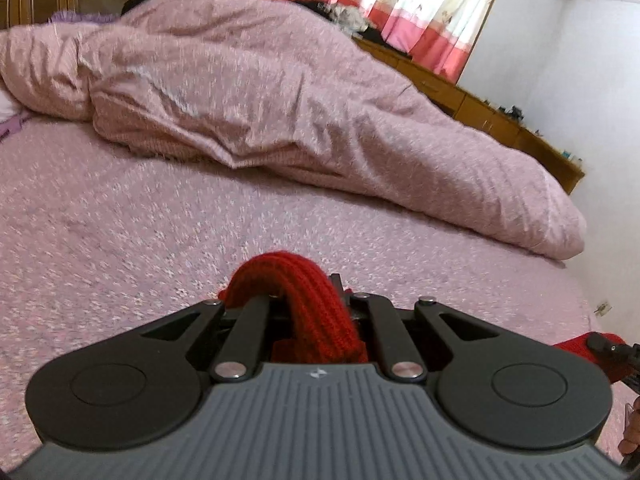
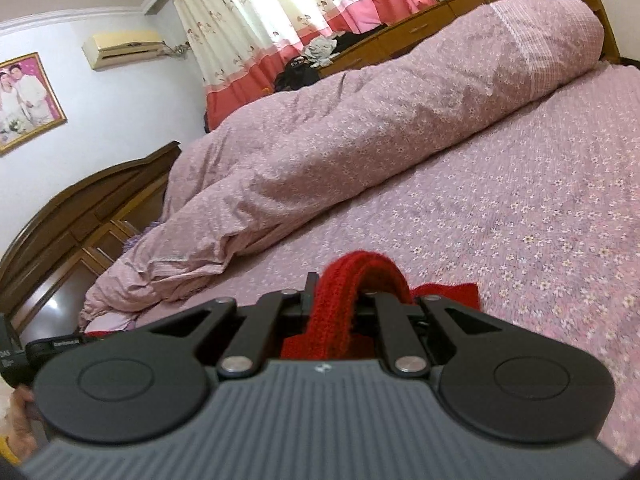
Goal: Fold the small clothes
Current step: 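Lift the held hem and fold it over toward the collar with both grippers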
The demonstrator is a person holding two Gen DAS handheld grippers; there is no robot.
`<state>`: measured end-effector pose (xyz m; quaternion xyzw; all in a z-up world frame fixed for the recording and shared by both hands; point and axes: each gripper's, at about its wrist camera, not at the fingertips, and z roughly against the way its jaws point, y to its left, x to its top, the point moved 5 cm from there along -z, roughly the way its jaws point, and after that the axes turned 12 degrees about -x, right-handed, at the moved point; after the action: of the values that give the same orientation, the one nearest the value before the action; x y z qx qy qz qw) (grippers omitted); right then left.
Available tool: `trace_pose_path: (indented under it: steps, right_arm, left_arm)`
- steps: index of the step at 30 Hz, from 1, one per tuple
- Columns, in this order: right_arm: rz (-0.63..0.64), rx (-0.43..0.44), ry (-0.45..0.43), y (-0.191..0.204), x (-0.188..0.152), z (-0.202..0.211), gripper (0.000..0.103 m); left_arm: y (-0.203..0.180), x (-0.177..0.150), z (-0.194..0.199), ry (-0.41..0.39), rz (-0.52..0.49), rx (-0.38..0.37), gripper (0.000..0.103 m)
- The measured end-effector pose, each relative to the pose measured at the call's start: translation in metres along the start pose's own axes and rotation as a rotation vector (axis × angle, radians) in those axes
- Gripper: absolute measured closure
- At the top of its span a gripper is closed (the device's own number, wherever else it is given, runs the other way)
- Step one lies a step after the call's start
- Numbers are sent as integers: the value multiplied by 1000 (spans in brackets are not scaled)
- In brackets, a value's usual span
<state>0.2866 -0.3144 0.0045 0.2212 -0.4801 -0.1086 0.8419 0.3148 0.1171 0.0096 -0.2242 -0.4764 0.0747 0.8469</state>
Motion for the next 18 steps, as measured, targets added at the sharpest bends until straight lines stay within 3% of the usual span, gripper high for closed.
trace_pose_path:
  steps: [5, 11, 15, 18]
  right_arm:
    - [23, -43, 18, -4, -4, -36, 93]
    - [-35, -102, 85, -27, -18, -77, 92]
    - [-66, -139, 133, -42, -37, -91, 91]
    - [-100, -121, 113, -46, -40, -86, 90]
  left_arm:
    - [16, -2, -44, 40, -10, 56, 93]
    - [39, -20, -81, 107, -60, 139, 93]
    - [49, -35, -85, 131, -106, 155, 91]
    - [48, -35, -78, 142, -131, 143, 91]
